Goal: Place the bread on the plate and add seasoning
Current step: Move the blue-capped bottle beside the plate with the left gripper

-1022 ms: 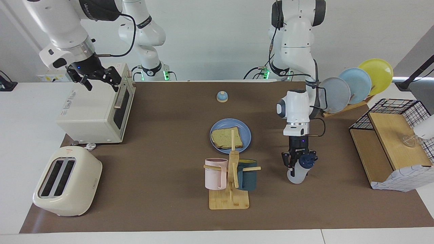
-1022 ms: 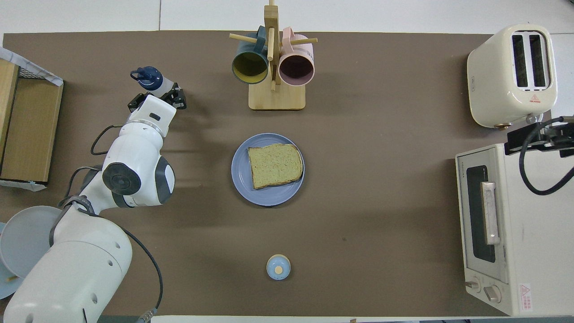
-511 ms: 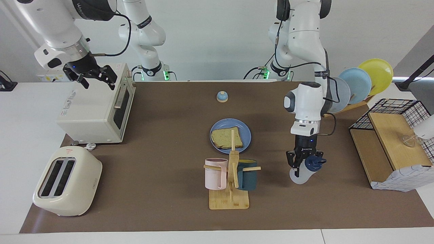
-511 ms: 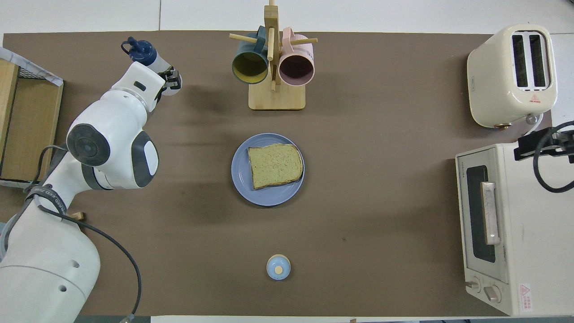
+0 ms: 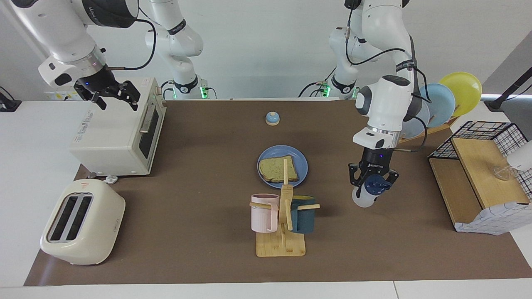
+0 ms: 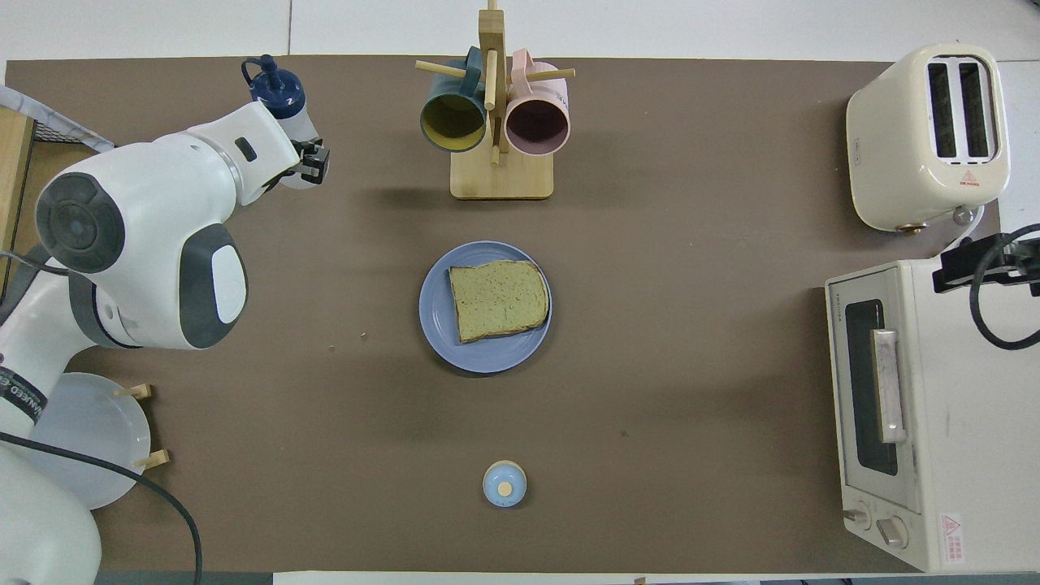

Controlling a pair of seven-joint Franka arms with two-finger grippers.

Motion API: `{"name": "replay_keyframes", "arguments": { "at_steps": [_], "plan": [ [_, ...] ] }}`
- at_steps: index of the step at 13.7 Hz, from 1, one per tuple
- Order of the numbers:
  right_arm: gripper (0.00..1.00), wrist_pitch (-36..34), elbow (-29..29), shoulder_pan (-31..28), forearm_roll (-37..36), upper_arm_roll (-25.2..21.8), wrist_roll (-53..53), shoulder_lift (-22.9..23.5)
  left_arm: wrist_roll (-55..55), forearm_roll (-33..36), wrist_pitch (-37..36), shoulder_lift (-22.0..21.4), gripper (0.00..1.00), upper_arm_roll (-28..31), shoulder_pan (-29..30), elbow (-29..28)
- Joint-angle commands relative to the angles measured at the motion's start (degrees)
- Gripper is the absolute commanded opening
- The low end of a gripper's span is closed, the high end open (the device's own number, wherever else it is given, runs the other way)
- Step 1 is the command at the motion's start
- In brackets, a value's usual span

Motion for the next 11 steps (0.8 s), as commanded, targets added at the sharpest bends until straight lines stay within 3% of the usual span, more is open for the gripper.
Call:
{"name": "replay_keyframes", "arguments": {
  "at_steps": [1,3,4,7,11],
  "plan": [
    [1.00,0.7,0.8,-0.4,1.6,0.4,-1.6,-0.1,10.7,0.8,-10.4,-5.5,0.00,-0.3,-1.6,-0.3],
    [1.00,0.8,1.8,-0.4,2.1,3.0,-1.4,0.5,18.0,0.7,-17.7,-8.0,0.00,-1.6,-2.1,-0.3],
    [1.00,0.4,4.1,-0.3,6.4,5.9,0.0,1.5,21.7,0.6,-21.1,-9.1,0.00,-1.9,-2.7,-0.4],
    [1.00,0.9,7.8,-0.2,14.5,11.8,15.0,2.8,32.4,0.5,-30.2,-11.7,0.00,-1.9,-6.3,-0.5],
    [1.00,11.1,8.0,-0.2,19.5,21.2,32.0,3.5,43.2,-0.2,-40.8,-15.8,0.00,-2.0,-9.2,-1.0]
  ]
}}
